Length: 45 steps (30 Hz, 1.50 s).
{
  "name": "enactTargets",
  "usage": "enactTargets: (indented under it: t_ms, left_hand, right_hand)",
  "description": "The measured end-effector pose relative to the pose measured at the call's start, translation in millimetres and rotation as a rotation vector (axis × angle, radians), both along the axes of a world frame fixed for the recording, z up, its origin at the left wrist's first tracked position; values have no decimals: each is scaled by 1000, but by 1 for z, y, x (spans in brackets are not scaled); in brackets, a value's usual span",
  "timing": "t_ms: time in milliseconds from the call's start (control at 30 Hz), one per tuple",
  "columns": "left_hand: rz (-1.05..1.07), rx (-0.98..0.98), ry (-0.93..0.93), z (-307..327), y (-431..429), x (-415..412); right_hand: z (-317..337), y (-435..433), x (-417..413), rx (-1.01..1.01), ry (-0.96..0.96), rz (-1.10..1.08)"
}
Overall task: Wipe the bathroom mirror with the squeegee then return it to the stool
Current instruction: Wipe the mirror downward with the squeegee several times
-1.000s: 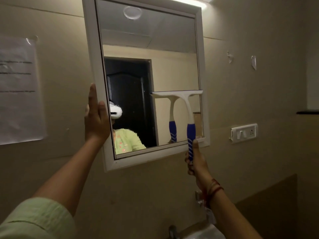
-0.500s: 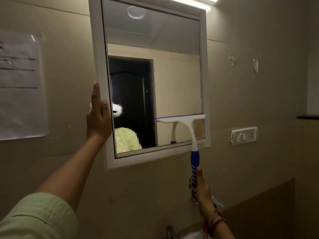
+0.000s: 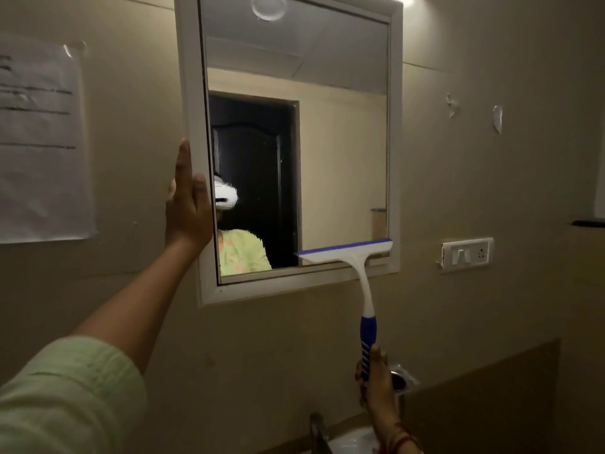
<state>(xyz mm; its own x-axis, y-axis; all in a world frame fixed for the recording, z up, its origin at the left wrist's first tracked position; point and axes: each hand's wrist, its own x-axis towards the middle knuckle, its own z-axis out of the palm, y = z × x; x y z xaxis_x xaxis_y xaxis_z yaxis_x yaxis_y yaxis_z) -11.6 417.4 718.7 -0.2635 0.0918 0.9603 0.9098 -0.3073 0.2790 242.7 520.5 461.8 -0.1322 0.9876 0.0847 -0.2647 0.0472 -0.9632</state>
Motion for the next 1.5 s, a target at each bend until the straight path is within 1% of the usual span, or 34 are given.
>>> enactTargets:
  t_ms: [67,267,367,600,667,867,967,1200,1400,1500]
  left_hand:
    - [-1,2,0,0,0,2]
    - [15,14,-5,1,2,2]
    - [15,29,4,1,3,1]
    - [22,24,14,0,5,-1]
    - [30,34,17,0,6,-1]
    - [26,6,21,1,6,-3]
    - [27,30,38,1,5,-2]
    - [18,27,50,0,5,-3]
    - [21,25,44,1,5,-4]
    - [25,33,40,0,5,-2]
  right_hand:
    - [2,-1,-1,15,-25,9]
    - [46,7,-7,143,-47,33]
    - [41,8,-6,118,-54,35]
    - [-7,-5,1,0,-16,32]
    - [-3,-7,0,1,-26,32]
    - [36,0,-7,104,-52,27]
    - [32,2,-7,94,-50,24]
    - [-14,-9,3,-24,-19,14]
    - [20,-5,-4,50,-38,28]
    - [24,-2,-6,50,-26,30]
